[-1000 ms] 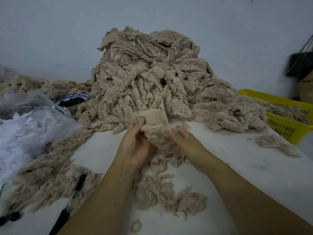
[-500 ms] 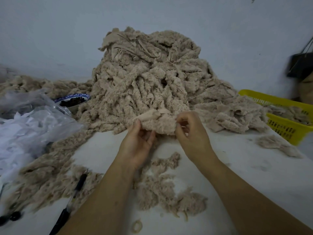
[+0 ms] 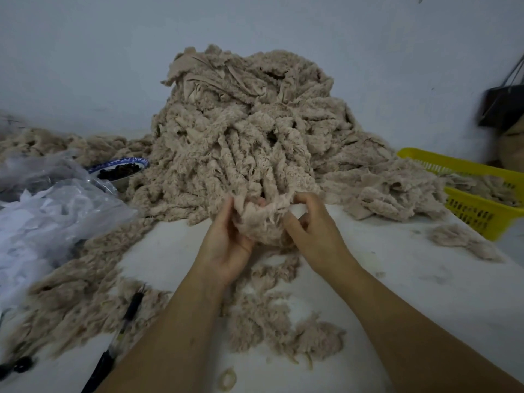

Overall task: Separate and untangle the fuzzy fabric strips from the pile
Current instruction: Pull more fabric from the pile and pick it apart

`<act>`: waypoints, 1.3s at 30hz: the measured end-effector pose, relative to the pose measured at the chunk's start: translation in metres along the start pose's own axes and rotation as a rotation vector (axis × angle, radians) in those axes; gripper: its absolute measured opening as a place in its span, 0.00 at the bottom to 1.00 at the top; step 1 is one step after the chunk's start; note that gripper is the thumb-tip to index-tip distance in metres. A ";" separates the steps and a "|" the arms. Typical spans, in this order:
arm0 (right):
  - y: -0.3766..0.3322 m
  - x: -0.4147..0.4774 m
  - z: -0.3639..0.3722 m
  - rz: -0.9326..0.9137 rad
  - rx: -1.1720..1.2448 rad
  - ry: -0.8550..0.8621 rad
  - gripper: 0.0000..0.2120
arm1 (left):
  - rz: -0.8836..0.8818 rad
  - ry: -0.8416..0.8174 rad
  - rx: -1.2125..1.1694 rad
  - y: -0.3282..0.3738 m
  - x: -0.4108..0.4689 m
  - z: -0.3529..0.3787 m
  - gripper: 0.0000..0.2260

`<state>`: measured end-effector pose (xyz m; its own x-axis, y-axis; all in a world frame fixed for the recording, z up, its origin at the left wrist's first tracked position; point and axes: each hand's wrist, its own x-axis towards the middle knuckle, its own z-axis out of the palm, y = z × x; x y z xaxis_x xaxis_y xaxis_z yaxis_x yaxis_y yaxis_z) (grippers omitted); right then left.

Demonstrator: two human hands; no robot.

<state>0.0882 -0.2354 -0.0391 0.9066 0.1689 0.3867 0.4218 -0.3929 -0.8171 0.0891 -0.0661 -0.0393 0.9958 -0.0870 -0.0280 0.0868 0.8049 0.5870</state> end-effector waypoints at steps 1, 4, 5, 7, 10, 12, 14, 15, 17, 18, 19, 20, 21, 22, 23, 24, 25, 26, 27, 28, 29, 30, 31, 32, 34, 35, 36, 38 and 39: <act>0.001 -0.001 0.001 0.015 0.026 -0.048 0.11 | -0.016 -0.026 0.040 -0.001 -0.001 0.001 0.16; 0.004 -0.002 0.005 -0.006 0.055 -0.117 0.13 | -0.049 -0.031 0.244 -0.006 -0.003 0.004 0.10; 0.004 -0.001 0.005 -0.030 0.049 -0.112 0.11 | -0.048 -0.013 0.301 -0.008 -0.003 0.005 0.10; 0.004 -0.001 0.004 -0.087 0.047 -0.077 0.10 | -0.013 0.043 0.369 -0.011 -0.003 0.007 0.13; 0.000 -0.002 0.001 -0.136 0.093 -0.032 0.19 | 0.075 0.109 0.444 -0.012 -0.003 0.005 0.15; -0.005 -0.003 0.002 -0.110 0.042 -0.104 0.22 | 0.131 0.143 0.488 -0.011 -0.003 0.003 0.18; -0.008 -0.005 0.008 -0.101 -0.134 -0.215 0.23 | 0.153 0.157 0.507 -0.010 -0.003 0.001 0.19; -0.008 -0.005 0.011 -0.116 -0.223 -0.259 0.24 | 0.151 0.165 0.504 -0.009 -0.003 0.002 0.20; -0.005 -0.006 0.015 -0.169 -0.386 -0.331 0.26 | 0.138 0.174 0.440 -0.008 -0.001 0.002 0.21; -0.004 -0.006 0.017 -0.201 -0.456 -0.357 0.27 | 0.129 0.180 0.387 -0.008 0.000 0.002 0.22; -0.003 -0.007 0.018 -0.226 -0.507 -0.372 0.26 | 0.127 0.186 0.333 -0.007 0.002 0.003 0.22; -0.003 -0.007 0.018 -0.243 -0.531 -0.379 0.21 | 0.126 0.187 0.271 -0.006 0.004 0.004 0.23; -0.004 -0.007 0.018 -0.263 -0.516 -0.372 0.14 | 0.126 0.181 0.210 -0.005 0.005 0.004 0.23; -0.005 -0.007 0.018 -0.262 -0.467 -0.355 0.10 | 0.126 0.173 0.166 -0.004 0.007 0.003 0.23; -0.004 -0.005 0.018 -0.236 -0.391 -0.325 0.10 | 0.124 0.164 0.150 -0.003 0.007 0.004 0.22; -0.004 -0.004 0.016 -0.174 -0.298 -0.287 0.11 | 0.115 0.155 0.164 -0.003 0.006 0.004 0.22; -0.004 -0.002 0.013 -0.098 -0.192 -0.240 0.12 | 0.106 0.146 0.193 -0.004 0.006 0.004 0.21; -0.003 0.000 0.009 -0.017 -0.081 -0.197 0.13 | 0.103 0.132 0.238 -0.005 0.006 0.002 0.21; -0.001 0.001 0.006 0.068 0.025 -0.170 0.14 | 0.110 0.109 0.303 -0.008 0.005 0.002 0.20; 0.000 0.002 0.003 0.146 0.110 -0.158 0.15 | 0.115 0.076 0.374 -0.010 0.004 0.002 0.19; 0.001 0.002 0.001 0.203 0.175 -0.157 0.16 | 0.108 0.032 0.438 -0.011 0.001 0.004 0.19; 0.003 0.002 0.001 0.242 0.221 -0.150 0.16 | 0.095 -0.003 0.511 -0.013 -0.001 0.005 0.20; 0.003 0.002 0.001 0.268 0.248 -0.140 0.15 | 0.072 -0.034 0.602 -0.015 -0.004 0.006 0.22; 0.003 0.003 0.001 0.292 0.265 -0.137 0.15 | 0.058 -0.054 0.687 -0.018 -0.005 0.007 0.24; 0.003 0.003 0.001 0.343 0.326 -0.164 0.19 | 0.071 -0.036 0.748 -0.022 -0.009 0.008 0.21; 0.002 0.002 0.002 0.361 0.372 -0.190 0.21 | 0.084 0.010 0.732 -0.021 -0.010 0.009 0.20; 0.002 0.001 0.002 0.377 0.405 -0.212 0.25 | 0.092 0.056 0.698 -0.020 -0.010 0.010 0.18; 0.001 -0.002 0.004 0.352 0.392 -0.244 0.40 | 0.118 0.100 0.649 -0.016 -0.008 0.008 0.15; 0.002 -0.003 0.006 0.306 0.329 -0.245 0.41 | 0.129 0.117 0.676 -0.016 -0.008 0.009 0.14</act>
<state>0.0859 -0.2314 -0.0443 0.9492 0.3134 0.0295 0.0830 -0.1585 -0.9839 0.0794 -0.0831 -0.0411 0.9968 0.0793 0.0108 -0.0311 0.2596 0.9652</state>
